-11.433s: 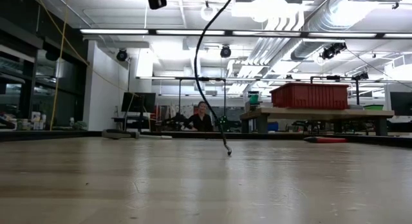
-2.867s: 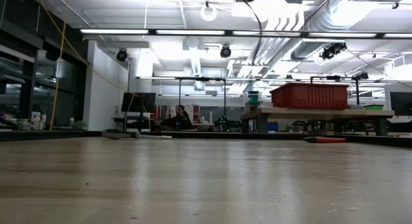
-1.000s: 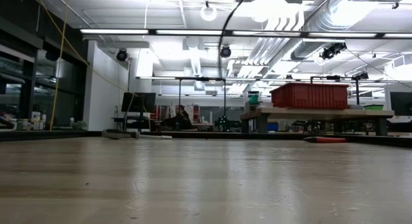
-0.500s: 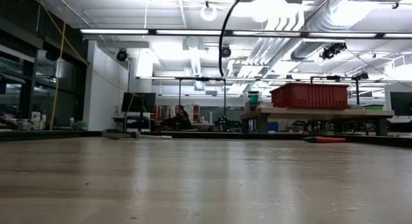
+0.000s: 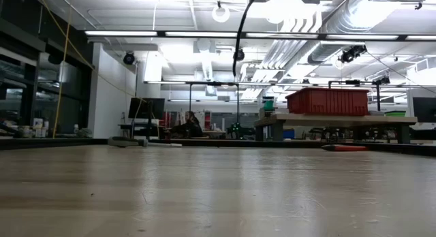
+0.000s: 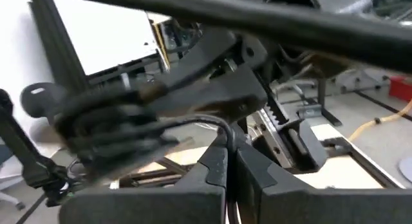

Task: Coil cords
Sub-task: Coil the black wire on the black spool

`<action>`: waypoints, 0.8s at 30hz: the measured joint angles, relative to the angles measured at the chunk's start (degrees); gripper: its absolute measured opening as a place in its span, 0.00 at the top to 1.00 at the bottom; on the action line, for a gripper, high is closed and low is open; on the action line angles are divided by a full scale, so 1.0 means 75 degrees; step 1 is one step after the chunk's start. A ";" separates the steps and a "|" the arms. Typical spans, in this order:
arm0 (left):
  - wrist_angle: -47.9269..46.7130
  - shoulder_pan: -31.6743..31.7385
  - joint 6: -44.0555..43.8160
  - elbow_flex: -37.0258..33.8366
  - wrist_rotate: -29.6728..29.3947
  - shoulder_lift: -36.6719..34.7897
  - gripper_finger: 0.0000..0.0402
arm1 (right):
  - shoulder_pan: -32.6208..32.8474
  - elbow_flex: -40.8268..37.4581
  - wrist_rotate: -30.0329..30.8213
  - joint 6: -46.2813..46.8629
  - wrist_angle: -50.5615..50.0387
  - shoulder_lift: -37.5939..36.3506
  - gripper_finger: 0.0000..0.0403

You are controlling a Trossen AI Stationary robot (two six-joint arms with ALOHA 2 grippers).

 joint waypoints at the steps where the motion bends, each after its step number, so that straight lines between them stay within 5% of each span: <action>1: 0.0508 -0.0008 -0.0140 0.0000 0.0015 0.0071 1.00 | -0.0006 0.0000 -0.0119 -0.0050 0.0082 -0.0008 1.00; 8: 0.3398 -0.0088 -0.0827 0.0000 -0.0468 0.0432 1.00 | -0.0002 0.0001 -0.0152 -0.0341 0.0696 -0.0020 1.00; 13: 0.4107 -0.0036 -0.0361 0.0000 -0.1254 0.0507 1.00 | -0.0003 0.0006 0.0108 -0.0318 0.0957 -0.0020 0.98; 24: 0.5326 0.0234 -0.0174 0.0000 -0.2118 0.0489 1.00 | 0.0000 0.0008 0.1211 -0.0192 0.0677 0.0074 0.71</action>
